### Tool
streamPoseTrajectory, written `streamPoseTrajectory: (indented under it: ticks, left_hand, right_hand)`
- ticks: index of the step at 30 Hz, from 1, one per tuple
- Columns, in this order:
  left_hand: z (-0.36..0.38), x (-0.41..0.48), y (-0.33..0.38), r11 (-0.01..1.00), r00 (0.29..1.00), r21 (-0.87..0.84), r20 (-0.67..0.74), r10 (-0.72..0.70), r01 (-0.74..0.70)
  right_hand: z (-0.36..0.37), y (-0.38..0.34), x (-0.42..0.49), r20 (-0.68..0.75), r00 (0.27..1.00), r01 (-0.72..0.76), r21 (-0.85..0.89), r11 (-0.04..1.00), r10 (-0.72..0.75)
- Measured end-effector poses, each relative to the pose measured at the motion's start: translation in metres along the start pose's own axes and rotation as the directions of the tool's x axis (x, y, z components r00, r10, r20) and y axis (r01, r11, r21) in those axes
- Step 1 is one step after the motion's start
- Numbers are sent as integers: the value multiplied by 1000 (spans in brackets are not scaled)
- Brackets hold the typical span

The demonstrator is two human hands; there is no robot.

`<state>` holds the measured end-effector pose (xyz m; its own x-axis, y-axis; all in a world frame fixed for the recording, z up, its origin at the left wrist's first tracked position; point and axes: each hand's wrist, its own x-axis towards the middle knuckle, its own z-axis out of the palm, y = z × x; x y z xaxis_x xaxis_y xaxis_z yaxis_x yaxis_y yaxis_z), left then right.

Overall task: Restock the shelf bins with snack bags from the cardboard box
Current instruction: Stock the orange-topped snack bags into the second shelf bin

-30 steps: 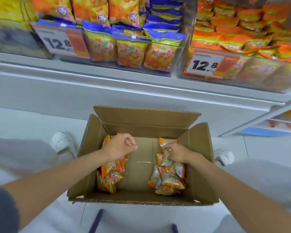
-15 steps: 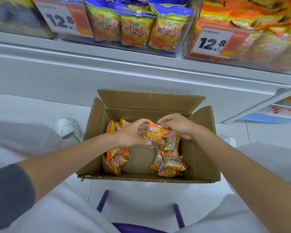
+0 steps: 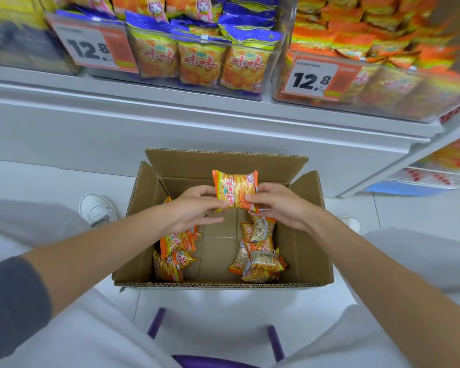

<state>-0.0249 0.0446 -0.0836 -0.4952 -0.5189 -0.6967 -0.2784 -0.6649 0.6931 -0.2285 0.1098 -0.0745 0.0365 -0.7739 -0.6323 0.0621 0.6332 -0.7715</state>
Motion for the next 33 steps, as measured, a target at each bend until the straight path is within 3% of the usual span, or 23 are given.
streamPoseTrajectory:
  ticks: [3, 8, 10, 12, 14, 17, 19, 22, 24, 26, 29, 31, 33]
  left_hand:
    - [2, 4, 1, 974, 990, 216, -99, 95, -72]
    - [-1, 5, -5, 1000, 1000, 5, -23, -20, 20]
    - [-3, 5, -12, 998, 998, 52, -56, -35, 37]
    - [-6, 6, -18, 993, 992, 112, -127, -16, 31]
    - [-9, 9, -23, 988, 987, 148, -161, -11, 35]
    - [-9, 14, -26, 980, 985, 189, -172, -25, 58]
    - [-6, 17, -28, 977, 984, 200, -172, -43, 77]
    - [-6, 19, -31, 972, 983, 207, -170, -72, 107]
    - [-9, 21, -35, 972, 978, 205, -196, -75, 116]
    - [-14, 22, -37, 974, 967, 202, -251, -48, 101]
    - [-20, 22, -35, 980, 950, 195, -312, 30, 34]
    - [-21, 18, -29, 981, 949, 193, -306, 76, -17]
    - [-18, 15, -21, 979, 950, 196, -288, 118, -62]
  right_hand:
    - [1, 2, 4, -76, 994, 77, -93, 993, -84]
    - [6, 18, 3, -4, 1000, -5, -91, 996, 4]
    - [5, 32, 7, 28, 998, -60, -97, 993, 63]
    - [1, 49, 11, 11, 992, -118, -250, 961, 124]
    - [-7, 70, 17, -7, 979, -182, -477, 860, 203]
    - [-14, 103, 27, 19, 925, -232, -763, 603, 379]
    - [-14, 119, 31, 27, 896, -222, -837, 500, 444]
    - [-12, 128, 35, 17, 923, -172, -874, 455, 383]
    - [-13, 121, 38, 5, 948, -174, -828, 533, 318]
    - [-15, 101, 40, -2, 963, -196, -689, 698, 268]
    - [-16, 63, 35, 26, 957, -275, -231, 933, 288]
    - [-16, 40, 29, 74, 963, -262, 43, 964, 258]
    - [-13, 23, 22, 80, 976, -216, 172, 961, 205]
